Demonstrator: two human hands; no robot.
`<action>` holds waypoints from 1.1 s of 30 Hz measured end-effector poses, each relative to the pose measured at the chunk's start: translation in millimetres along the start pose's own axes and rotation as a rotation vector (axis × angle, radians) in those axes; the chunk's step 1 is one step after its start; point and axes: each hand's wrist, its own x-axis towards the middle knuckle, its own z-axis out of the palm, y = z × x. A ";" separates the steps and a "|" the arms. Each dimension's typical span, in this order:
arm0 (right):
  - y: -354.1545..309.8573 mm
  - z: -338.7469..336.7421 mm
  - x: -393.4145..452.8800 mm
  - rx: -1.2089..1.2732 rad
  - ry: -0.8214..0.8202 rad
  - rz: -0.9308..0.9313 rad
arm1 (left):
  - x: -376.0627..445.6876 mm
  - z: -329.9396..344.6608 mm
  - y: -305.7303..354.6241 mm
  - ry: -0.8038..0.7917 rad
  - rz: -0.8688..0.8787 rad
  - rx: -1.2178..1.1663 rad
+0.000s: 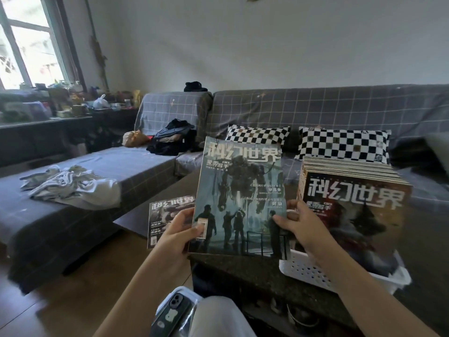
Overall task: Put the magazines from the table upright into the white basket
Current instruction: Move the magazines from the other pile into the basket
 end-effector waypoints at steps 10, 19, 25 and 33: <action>11.0 -76.4 -43.9 -0.022 0.253 -0.110 | 26.0 74.6 -35.0 -0.107 0.034 0.193; 23.6 -127.2 -49.7 -0.076 0.417 -0.121 | 70.5 128.8 -71.6 -0.041 0.139 0.505; 31.7 -145.1 -45.6 -0.237 0.549 -0.126 | 89.3 156.2 -89.0 0.080 0.199 0.691; 62.6 -156.7 -46.8 -0.415 0.569 -0.052 | 89.8 162.9 -112.4 0.138 0.205 0.764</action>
